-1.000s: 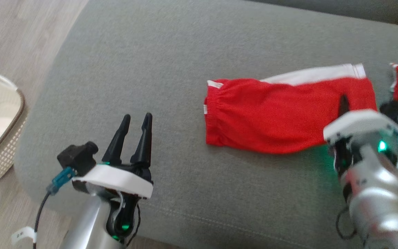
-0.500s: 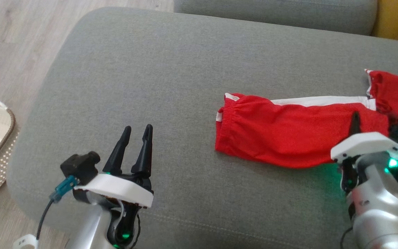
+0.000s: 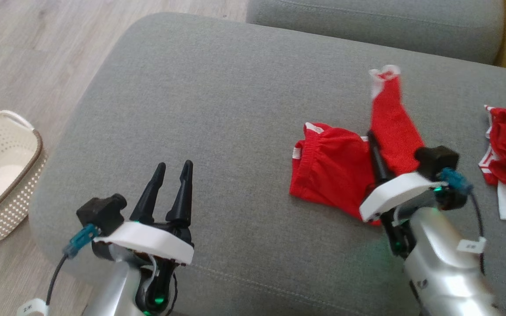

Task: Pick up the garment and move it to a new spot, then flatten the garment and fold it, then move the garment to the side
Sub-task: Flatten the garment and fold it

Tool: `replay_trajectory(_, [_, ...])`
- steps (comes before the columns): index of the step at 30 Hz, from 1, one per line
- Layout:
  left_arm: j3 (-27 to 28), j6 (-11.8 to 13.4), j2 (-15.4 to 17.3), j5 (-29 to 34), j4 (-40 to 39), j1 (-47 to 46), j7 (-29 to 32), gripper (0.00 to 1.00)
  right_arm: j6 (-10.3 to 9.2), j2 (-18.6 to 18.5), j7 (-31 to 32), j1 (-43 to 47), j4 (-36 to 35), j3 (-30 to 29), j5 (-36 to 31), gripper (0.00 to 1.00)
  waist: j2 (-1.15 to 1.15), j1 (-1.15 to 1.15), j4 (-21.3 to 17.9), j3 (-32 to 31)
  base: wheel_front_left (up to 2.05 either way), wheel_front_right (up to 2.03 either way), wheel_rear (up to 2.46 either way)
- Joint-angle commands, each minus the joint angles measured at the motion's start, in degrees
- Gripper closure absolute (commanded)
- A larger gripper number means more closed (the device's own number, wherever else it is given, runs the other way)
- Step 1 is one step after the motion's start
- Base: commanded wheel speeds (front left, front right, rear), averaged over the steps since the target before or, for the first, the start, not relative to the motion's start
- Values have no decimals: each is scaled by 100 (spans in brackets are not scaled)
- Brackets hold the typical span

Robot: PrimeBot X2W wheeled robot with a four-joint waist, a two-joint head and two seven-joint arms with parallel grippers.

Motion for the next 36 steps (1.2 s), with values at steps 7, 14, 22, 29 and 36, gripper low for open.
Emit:
replay_trajectory(7, [190,-34,53,-14,-121,-92,-70,0,37,82,-71,-7,-350,705,-39,14,0,0,152,-4,0,0,0])
replay_trajectory(14, [188,-34,53,-42,-87,-100,-70,0,37,83,-75,39,-606,1354,220,0,0,0,222,81,0,0,0])
replay_trajectory(22, [211,-34,53,-84,-84,-136,-70,0,37,83,497,-15,-185,1953,381,0,0,0,195,179,0,0,0])
replay_trajectory(29, [237,-34,53,-72,-67,-155,-70,0,37,83,762,-154,-117,2291,867,0,0,0,13,139,0,0,0])
replay_trajectory(36, [303,-34,53,5,-86,-109,-70,0,37,65,475,-182,-376,2169,1004,0,0,0,-325,-33,0,0,0])
